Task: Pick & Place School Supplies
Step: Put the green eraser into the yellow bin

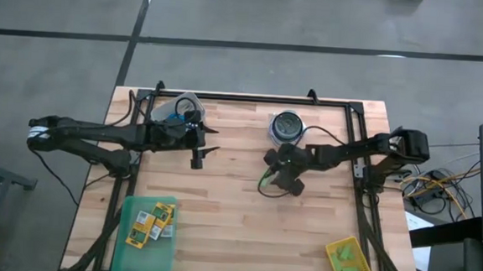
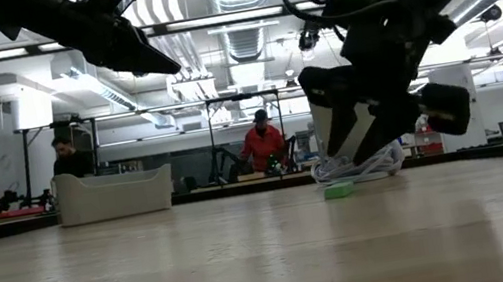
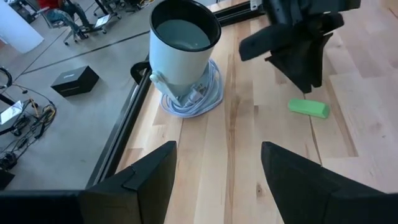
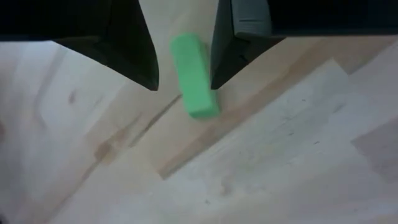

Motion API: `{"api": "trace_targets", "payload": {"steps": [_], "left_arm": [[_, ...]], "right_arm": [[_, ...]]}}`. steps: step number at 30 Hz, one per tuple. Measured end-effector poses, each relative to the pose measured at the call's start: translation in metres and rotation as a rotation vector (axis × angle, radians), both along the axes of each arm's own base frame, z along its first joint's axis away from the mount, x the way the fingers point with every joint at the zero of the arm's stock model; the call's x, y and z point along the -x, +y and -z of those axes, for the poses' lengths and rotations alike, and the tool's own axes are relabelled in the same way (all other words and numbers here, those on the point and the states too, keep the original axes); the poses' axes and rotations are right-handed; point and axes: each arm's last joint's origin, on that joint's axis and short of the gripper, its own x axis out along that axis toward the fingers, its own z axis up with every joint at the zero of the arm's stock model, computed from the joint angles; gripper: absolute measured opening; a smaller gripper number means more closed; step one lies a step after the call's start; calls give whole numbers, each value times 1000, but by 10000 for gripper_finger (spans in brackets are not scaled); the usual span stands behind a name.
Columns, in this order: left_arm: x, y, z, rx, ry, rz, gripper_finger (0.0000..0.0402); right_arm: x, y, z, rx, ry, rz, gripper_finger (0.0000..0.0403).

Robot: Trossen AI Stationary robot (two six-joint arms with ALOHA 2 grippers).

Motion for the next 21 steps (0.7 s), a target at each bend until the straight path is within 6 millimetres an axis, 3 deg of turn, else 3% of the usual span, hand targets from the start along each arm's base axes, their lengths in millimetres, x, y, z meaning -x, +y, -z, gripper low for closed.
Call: {"api": "trace_targets", "payload": {"steps": [21], "left_arm": [[0, 0, 1, 1, 7, 0, 241]], "right_arm": [[-23, -17, 20, -52, 64, -29, 141]]}}
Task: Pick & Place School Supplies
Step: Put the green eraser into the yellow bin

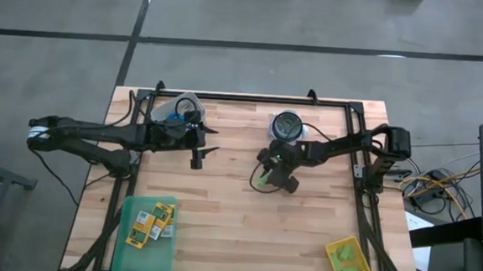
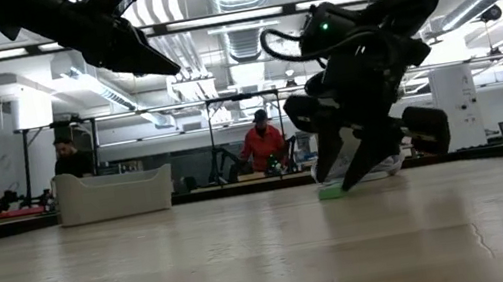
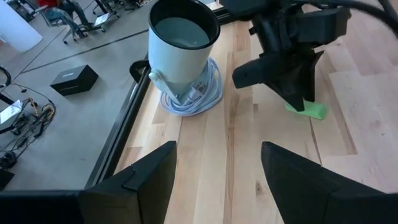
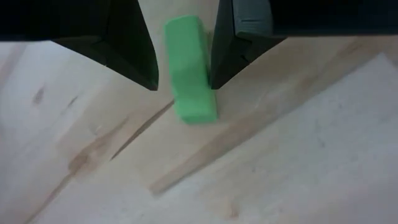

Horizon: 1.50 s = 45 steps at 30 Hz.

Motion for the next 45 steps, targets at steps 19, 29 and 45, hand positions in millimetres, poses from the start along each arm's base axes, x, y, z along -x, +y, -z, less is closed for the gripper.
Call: {"api": "trace_targets", "payload": {"steps": [19, 29, 45], "left_arm": [[0, 0, 0, 0, 0, 0, 241], [0, 0, 0, 0, 0, 0, 241], [0, 0, 0, 0, 0, 0, 241]], "right_arm": [[3, -1, 2, -1, 40, -2, 93], [3, -1, 2, -34, 56, 43, 58], [3, -1, 2, -45, 55, 59, 58]]}}
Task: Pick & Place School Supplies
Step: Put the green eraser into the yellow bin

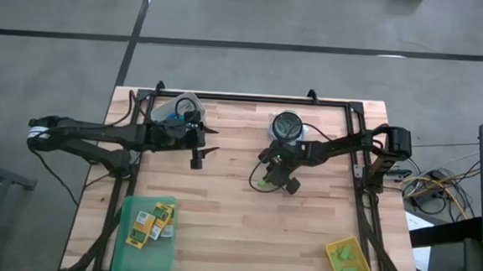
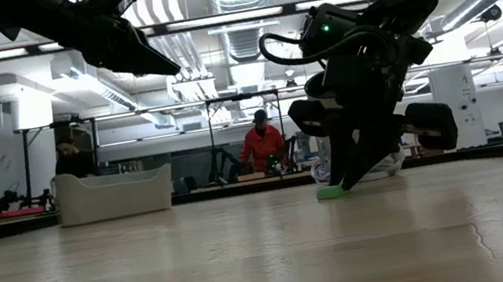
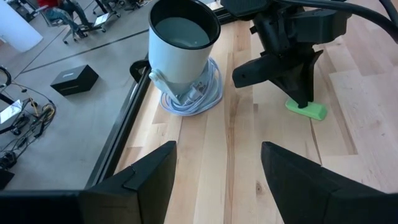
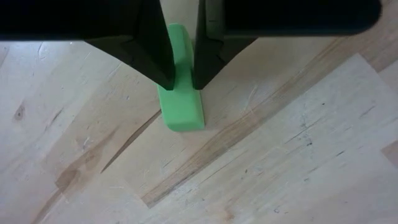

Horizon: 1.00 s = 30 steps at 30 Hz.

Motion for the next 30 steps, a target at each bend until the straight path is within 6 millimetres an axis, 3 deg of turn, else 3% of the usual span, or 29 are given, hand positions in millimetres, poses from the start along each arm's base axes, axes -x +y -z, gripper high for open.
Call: {"api": "trace_targets", "payload": {"steps": [14, 30], "left_arm": [[0, 0, 0, 0, 0, 0, 241], [0, 0, 0, 0, 0, 0, 241]], "right_arm": [[-1, 0, 0, -9, -8, -6, 138], [-2, 0, -1, -26, -22, 6, 164]]}}
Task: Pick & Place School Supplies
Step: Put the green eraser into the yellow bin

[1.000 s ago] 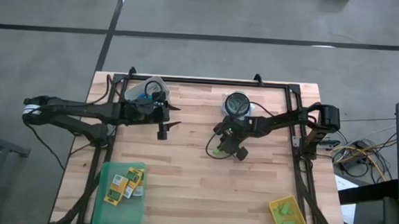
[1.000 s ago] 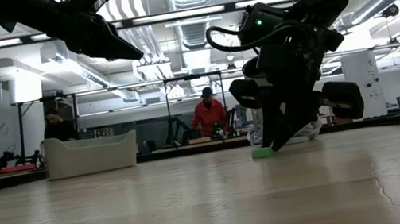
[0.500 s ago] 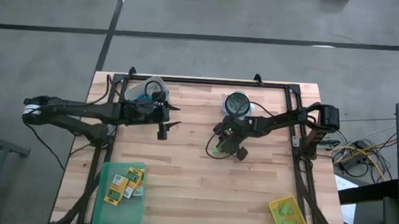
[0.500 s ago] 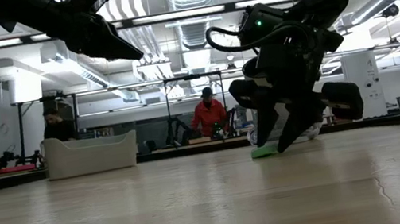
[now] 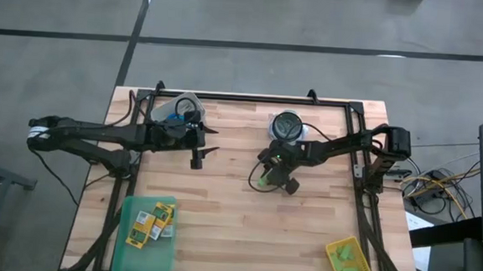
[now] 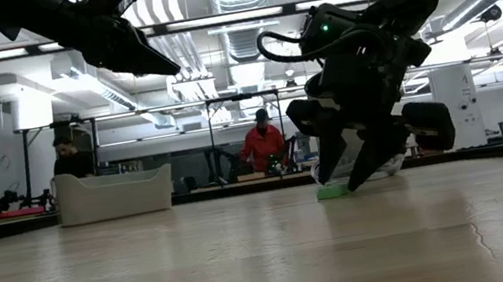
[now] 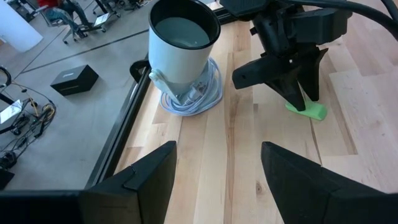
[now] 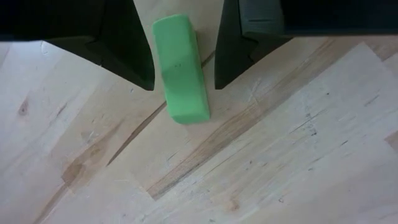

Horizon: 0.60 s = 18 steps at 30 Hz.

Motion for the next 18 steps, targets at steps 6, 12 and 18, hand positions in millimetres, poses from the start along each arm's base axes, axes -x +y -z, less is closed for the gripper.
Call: {"api": "trace_targets", "payload": {"steps": [6, 12, 18], "left_arm": [[0, 0, 0, 0, 0, 0, 241], [0, 0, 0, 0, 0, 0, 241], [0, 0, 0, 0, 0, 0, 241]], "right_arm": [[-2, 0, 10, -61, 46, 50, 162], [-3, 0, 14, -89, 61, 70, 155], [-2, -2, 12, -78, 58, 73, 137]]}}
